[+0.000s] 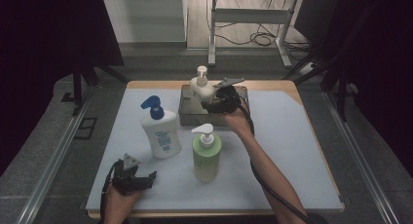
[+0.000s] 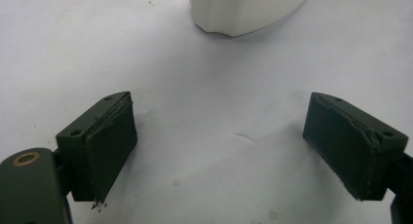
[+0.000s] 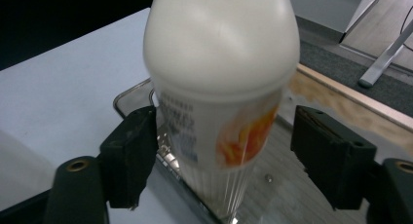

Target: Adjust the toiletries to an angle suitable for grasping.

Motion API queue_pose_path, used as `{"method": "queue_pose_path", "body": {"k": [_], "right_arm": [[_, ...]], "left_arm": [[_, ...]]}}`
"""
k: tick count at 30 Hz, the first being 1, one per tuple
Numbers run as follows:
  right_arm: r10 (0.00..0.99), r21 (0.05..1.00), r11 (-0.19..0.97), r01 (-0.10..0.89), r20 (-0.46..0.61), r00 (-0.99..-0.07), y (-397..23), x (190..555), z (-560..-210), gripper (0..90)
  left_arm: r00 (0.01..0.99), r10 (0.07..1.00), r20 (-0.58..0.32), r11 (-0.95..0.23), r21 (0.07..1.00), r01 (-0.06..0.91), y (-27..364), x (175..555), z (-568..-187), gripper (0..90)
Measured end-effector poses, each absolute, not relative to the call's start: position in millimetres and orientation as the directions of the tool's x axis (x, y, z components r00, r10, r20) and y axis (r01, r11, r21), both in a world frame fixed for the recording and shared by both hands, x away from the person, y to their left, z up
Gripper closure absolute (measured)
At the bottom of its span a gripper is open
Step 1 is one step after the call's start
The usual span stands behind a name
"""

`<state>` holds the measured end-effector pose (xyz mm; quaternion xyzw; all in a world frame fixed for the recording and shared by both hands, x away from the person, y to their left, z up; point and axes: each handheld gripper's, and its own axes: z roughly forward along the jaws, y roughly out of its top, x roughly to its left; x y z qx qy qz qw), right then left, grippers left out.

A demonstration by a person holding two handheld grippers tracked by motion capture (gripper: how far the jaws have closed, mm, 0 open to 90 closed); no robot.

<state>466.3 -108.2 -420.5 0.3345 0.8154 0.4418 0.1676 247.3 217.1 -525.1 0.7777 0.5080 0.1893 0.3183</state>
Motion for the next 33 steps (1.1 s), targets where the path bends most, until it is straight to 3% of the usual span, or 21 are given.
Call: {"method": "queue_pose_path", "body": {"k": [7,16,23,33], "right_arm": [[0.692,0.820,0.380,0.428,0.055,-0.720,-127,458,-423,41.3],[0.711,0.794,0.391,0.465,0.061,-0.700,-144,459,-430,71.7],[0.719,0.781,0.412,0.470,0.039,-0.694,-140,465,-437,85.7],[0.745,0.757,0.407,0.512,0.050,-0.666,-129,478,-448,89.6]], "left_arm": [[0.412,0.911,-0.029,-0.281,0.688,0.669,217,247,-525,12.0],[0.412,0.911,-0.029,-0.282,0.687,0.670,217,247,-525,12.0],[0.412,0.911,-0.028,-0.282,0.687,0.670,217,247,-525,12.0],[0.412,0.911,-0.028,-0.282,0.686,0.670,217,247,-525,12.0]]}}
